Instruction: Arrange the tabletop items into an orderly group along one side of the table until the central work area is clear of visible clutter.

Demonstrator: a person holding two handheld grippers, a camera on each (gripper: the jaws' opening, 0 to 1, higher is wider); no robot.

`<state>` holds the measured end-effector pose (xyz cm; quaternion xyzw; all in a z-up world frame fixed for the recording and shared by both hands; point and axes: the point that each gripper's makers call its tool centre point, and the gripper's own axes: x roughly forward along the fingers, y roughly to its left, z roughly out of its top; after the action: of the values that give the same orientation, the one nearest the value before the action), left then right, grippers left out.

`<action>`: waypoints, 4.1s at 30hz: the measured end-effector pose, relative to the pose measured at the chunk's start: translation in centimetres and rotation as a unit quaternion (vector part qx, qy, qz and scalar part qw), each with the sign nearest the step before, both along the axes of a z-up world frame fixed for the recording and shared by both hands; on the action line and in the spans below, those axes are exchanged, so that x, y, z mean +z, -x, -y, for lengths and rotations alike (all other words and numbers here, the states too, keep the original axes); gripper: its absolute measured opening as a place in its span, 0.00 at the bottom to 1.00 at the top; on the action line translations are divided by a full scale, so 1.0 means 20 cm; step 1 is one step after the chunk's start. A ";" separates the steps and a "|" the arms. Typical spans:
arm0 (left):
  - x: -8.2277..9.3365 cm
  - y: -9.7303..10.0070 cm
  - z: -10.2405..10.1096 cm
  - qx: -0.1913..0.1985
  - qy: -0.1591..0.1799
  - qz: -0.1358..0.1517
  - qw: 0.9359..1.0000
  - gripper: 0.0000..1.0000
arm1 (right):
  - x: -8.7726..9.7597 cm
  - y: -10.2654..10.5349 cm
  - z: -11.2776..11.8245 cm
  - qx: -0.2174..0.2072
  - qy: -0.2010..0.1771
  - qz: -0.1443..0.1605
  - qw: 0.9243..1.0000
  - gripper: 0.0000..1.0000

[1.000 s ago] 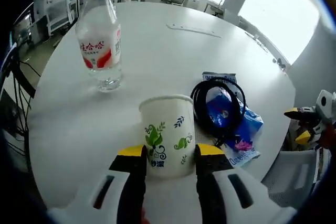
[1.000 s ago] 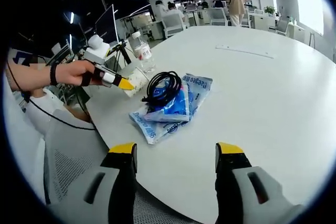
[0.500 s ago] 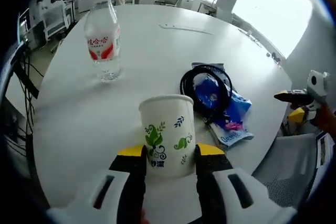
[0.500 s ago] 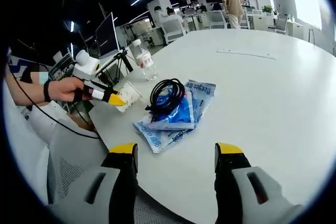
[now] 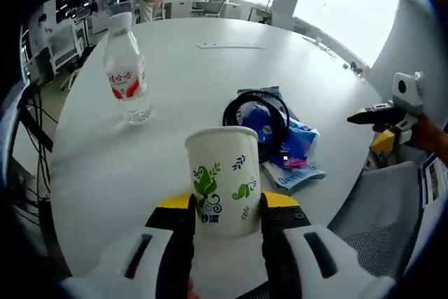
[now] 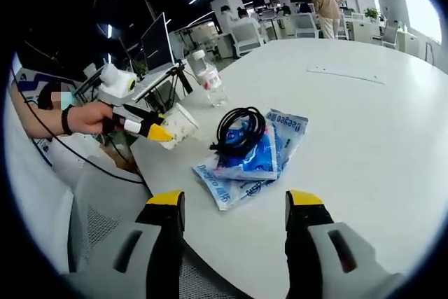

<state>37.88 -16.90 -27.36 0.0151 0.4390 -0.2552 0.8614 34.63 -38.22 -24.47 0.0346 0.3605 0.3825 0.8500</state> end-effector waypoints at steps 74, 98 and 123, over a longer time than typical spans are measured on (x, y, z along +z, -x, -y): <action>0.22 0.16 0.65 -0.315 -0.078 0.117 0.939 0.36 | 0.25 -0.03 -0.48 0.116 -0.090 -0.003 0.989 0.13; 0.21 0.16 0.62 -0.300 -0.082 0.115 0.943 0.37 | 0.27 0.00 -0.54 0.081 -0.122 -0.023 0.989 0.01; 0.19 0.14 0.51 -0.225 -0.049 0.106 0.967 0.38 | 0.26 -0.02 -0.60 0.080 -0.108 -0.012 0.991 0.00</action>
<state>35.11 -27.06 -23.54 0.1827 0.3425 -0.4176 0.8216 35.01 -26.27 -19.25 0.1014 0.3289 0.4858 0.8035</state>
